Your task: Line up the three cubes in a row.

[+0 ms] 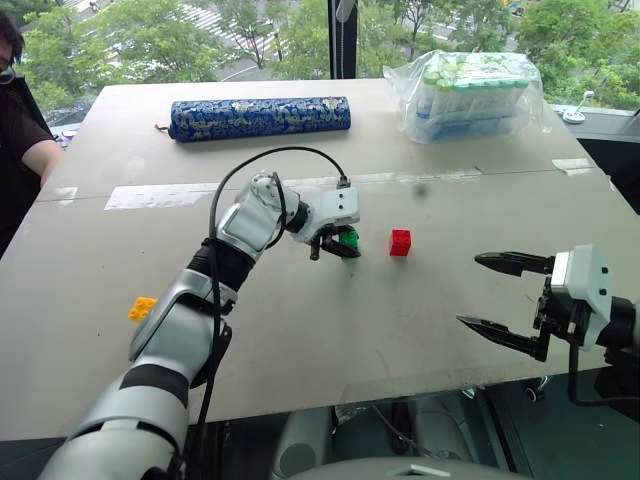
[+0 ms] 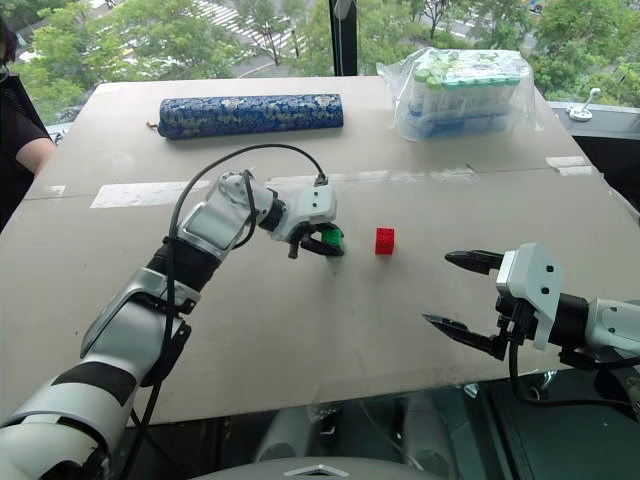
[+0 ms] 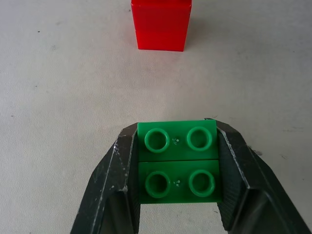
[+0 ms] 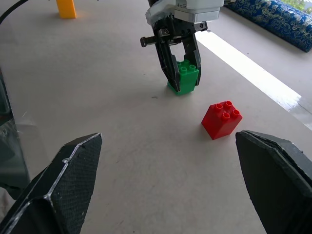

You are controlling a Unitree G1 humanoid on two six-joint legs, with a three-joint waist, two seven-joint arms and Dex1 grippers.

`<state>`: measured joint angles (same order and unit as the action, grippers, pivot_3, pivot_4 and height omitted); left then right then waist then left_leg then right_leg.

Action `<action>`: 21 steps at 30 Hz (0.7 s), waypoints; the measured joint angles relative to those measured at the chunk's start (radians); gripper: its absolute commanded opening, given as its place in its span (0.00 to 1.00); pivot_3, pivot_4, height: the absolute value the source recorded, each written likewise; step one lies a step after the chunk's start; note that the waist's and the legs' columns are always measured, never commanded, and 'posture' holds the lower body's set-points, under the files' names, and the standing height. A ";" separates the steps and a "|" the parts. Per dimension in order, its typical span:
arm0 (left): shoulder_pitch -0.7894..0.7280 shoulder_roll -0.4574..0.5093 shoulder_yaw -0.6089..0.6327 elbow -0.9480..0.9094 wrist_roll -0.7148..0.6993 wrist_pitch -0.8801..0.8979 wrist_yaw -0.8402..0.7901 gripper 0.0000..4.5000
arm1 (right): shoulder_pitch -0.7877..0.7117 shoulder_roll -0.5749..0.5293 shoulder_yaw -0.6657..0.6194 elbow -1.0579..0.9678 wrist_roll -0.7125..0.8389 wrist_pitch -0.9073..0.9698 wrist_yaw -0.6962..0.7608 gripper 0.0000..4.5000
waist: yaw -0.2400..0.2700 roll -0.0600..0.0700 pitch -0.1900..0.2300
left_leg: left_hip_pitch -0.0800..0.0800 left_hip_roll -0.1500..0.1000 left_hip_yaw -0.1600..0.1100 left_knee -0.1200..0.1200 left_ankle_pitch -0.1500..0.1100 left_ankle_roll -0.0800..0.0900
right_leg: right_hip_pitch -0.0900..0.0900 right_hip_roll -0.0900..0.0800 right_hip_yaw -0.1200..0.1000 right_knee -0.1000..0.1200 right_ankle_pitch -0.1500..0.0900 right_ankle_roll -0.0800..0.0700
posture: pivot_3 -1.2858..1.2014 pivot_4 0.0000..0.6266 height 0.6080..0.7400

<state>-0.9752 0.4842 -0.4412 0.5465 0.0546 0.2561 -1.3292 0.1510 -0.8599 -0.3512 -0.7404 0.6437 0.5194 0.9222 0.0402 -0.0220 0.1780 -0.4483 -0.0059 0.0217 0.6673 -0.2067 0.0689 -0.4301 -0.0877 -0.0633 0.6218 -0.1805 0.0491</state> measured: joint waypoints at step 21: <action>0.670 0.356 0.836 -0.889 -0.289 0.788 0.246 0.96 | -0.250 0.045 0.179 0.067 0.082 -0.003 0.048 1.00 | -0.036 0.000 0.000 | 0.003 0.003 -0.002 0.000 -0.001 -0.001 | 0.001 -0.002 -0.001 0.001 0.000 0.000 | 0.52 0.24 1.00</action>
<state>-0.3051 0.8400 0.3946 -0.3422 -0.2347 1.0440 -1.0832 -0.0993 -0.8152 -0.1725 -0.6732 0.7260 0.5165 0.9701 0.0046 -0.0215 0.1778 -0.4450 -0.0032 0.0192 0.6670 -0.2072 0.0677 -0.4290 -0.0894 -0.0647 0.6225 -0.1808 0.0492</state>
